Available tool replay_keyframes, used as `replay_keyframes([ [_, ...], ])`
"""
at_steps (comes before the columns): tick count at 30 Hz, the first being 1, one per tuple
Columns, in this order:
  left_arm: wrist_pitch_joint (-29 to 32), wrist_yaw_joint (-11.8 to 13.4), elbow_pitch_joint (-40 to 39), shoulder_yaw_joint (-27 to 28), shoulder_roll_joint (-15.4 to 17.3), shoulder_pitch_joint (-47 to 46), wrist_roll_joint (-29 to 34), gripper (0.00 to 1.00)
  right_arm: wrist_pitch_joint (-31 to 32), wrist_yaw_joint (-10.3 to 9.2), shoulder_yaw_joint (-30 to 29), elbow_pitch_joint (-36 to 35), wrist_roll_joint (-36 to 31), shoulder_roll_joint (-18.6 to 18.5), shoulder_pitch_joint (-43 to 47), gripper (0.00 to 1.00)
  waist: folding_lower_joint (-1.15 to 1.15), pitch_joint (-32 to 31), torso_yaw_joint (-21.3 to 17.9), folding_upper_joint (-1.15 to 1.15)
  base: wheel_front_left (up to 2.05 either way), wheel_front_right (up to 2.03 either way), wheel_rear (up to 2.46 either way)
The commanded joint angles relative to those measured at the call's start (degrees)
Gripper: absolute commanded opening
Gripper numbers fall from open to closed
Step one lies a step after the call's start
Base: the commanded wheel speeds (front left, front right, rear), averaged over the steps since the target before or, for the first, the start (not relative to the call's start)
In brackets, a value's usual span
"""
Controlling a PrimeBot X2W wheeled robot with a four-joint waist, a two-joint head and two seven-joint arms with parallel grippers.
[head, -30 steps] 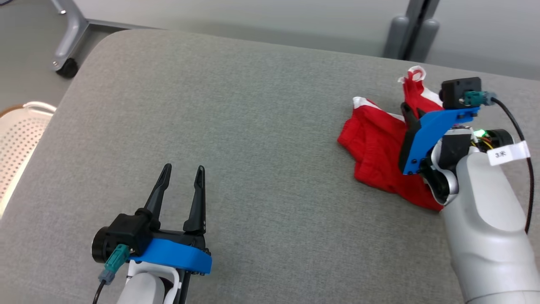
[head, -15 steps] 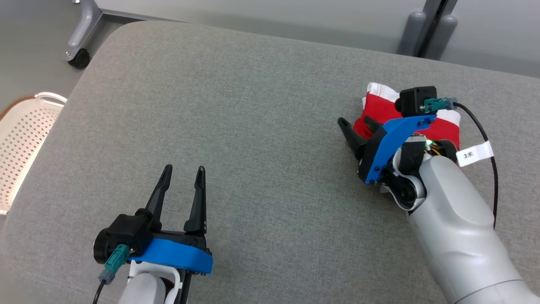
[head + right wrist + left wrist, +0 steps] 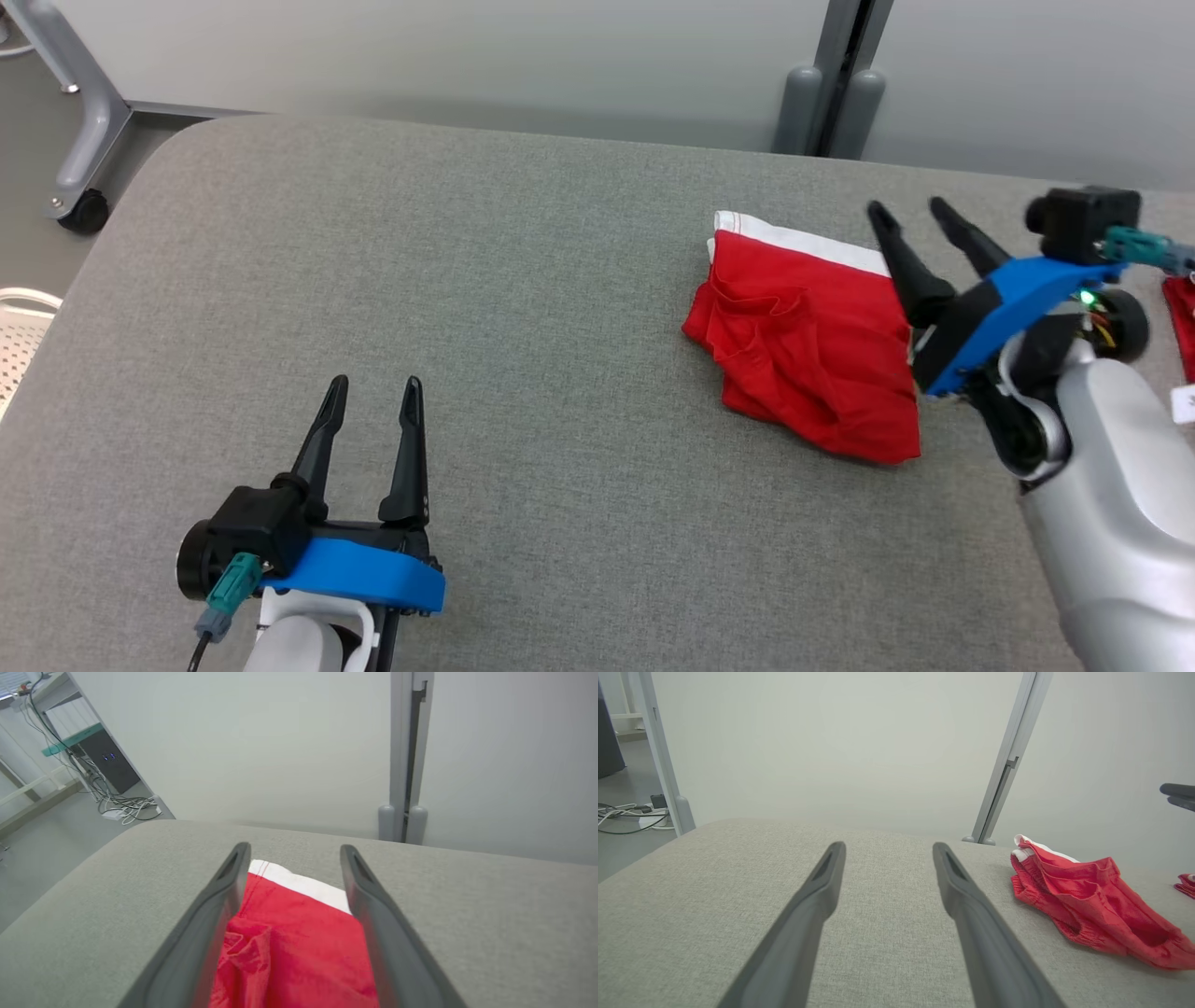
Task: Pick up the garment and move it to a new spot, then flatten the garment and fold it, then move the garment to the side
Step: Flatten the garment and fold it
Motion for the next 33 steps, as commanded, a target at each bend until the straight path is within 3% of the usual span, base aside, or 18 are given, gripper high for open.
replay_keyframes([
  [1, -0.22, -0.06, -0.13, 0.28, 0.31, 0.11, 0.27, 1.00, -0.31, 0.03, -0.91, -0.10, -1.20, -0.70, 1.68, 1.00, 0.00, -0.29, -0.33, 0.00, 0.00, 0.00, 0.00],
  [6, -0.22, -0.06, -0.21, -0.20, 0.31, -0.31, 0.15, 1.00, -1.29, 0.03, -6.46, 1.59, -12.16, -2.34, 6.69, 1.00, 0.00, 0.06, -0.41, 0.00, 0.00, 0.00, 0.00],
  [8, -0.22, -0.06, -0.32, -0.44, 0.41, -0.70, -0.06, 1.00, -1.45, 0.03, -6.61, 2.49, -16.47, -0.87, 7.90, 1.00, 0.00, 0.45, -0.29, 0.00, 0.00, 0.00, 0.00],
  [9, -0.22, -0.06, -0.33, -0.59, 0.46, -0.90, -0.15, 1.00, -1.56, 0.03, -6.51, 2.97, -17.96, 0.15, 8.35, 0.91, 0.00, 0.65, -0.19, 0.00, 0.00, 0.00, 0.00],
  [10, -0.22, -0.06, -0.31, -0.72, 0.53, -1.12, -0.23, 1.00, -1.69, 0.03, -6.31, 3.52, -19.31, 1.00, 8.42, 0.64, 0.00, 0.85, -0.11, 0.00, 0.00, 0.00, 0.00],
  [11, -0.22, -0.06, -0.27, -0.88, 0.61, -1.29, -0.22, 1.00, -1.74, 0.03, -5.86, 3.99, -20.76, 1.54, 8.37, 0.44, 0.00, 1.09, 0.03, 0.00, 0.00, 0.00, 0.00],
  [12, -0.22, -0.06, -0.23, -0.98, 0.68, -1.42, -0.25, 1.00, -2.12, 0.02, -5.58, 4.59, -21.90, 2.05, 8.12, 0.05, 0.00, 1.27, 0.15, 0.00, 0.00, 0.00, 0.00],
  [13, -0.22, -0.06, -0.15, -1.12, 0.72, -1.57, -0.33, 1.00, -2.28, 0.02, -4.99, 5.40, -23.01, 2.83, 7.76, 0.00, 0.00, 1.44, 0.33, 0.00, 0.00, 0.00, 0.00],
  [20, -0.22, -0.06, 0.48, -1.76, 0.93, -2.32, -0.71, 1.00, -2.48, 0.02, 2.05, 11.41, -24.58, 7.09, 5.45, 0.00, 0.00, 1.31, 1.72, 0.00, 0.00, 0.00, 0.00],
  [28, -0.22, -0.06, 1.03, -1.75, 1.31, -1.05, -0.66, 1.00, -0.87, 0.02, 18.46, 11.82, -18.25, 8.28, 7.36, 0.00, 0.00, -0.71, 1.90, 0.00, 0.00, 0.00, 0.00],
  [32, -0.22, -0.06, 1.05, -1.02, 1.31, 0.02, -0.35, 1.00, -1.95, 0.02, 22.38, 7.92, -12.37, 8.25, 8.59, 0.00, 0.00, -2.08, 1.08, 0.00, 0.00, 0.00, 0.00],
  [33, -0.22, -0.06, 1.05, -0.86, 1.32, 0.25, -0.26, 1.00, -2.65, 0.02, 22.04, 6.50, -11.13, 8.26, 9.24, 0.37, 0.00, -2.39, 0.83, 0.00, 0.00, 0.00, 0.00],
])
